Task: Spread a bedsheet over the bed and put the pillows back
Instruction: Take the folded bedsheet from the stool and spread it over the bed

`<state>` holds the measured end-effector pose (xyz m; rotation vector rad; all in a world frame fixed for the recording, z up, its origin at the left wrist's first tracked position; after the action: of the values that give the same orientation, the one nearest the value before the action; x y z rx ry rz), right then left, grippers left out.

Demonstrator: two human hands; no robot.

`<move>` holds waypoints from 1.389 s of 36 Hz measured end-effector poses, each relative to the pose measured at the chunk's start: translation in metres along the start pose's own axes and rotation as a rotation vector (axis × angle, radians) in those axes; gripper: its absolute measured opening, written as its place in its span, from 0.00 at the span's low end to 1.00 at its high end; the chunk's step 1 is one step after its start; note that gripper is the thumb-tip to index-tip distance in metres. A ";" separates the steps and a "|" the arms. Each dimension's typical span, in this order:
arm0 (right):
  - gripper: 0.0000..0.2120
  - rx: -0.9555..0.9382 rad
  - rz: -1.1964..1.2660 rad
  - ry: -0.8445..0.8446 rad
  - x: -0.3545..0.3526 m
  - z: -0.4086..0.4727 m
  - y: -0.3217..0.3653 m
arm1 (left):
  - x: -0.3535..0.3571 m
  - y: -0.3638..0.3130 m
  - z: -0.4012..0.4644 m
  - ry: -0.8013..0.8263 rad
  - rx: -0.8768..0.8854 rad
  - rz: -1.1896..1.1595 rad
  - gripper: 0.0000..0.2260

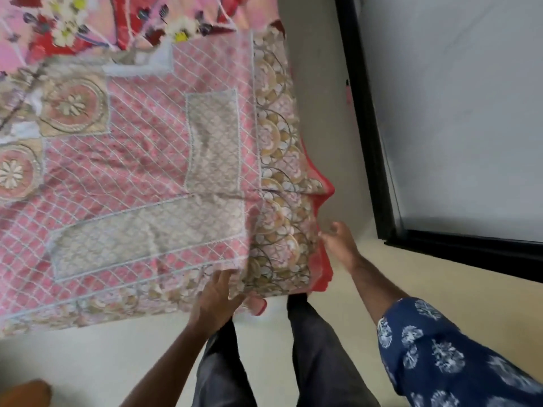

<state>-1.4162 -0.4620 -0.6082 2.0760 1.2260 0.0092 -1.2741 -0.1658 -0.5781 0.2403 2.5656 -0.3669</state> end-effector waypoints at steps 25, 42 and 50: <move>0.24 0.165 0.456 0.432 -0.004 0.099 -0.048 | 0.077 -0.013 0.016 -0.500 -0.076 -0.135 0.06; 0.17 -0.097 0.488 0.428 -0.030 -0.030 -0.094 | 0.093 0.020 -0.042 -0.582 -0.029 -0.391 0.11; 0.10 -0.213 0.639 0.286 -0.046 -0.095 -0.119 | 0.113 0.062 -0.108 -0.571 -0.074 -0.388 0.10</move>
<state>-1.5650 -0.4084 -0.5912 2.2318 0.6271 0.7175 -1.4064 -0.0631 -0.5622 -0.3508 2.0393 -0.4090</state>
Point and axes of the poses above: each hand's wrist, its own z-axis towards the middle knuckle, its own x-axis out of the palm, y = z × x, the point moved 1 cm from there along z, towards the middle knuckle, and after that the axes turned 9 degrees about -x, right-handed, at the moved point
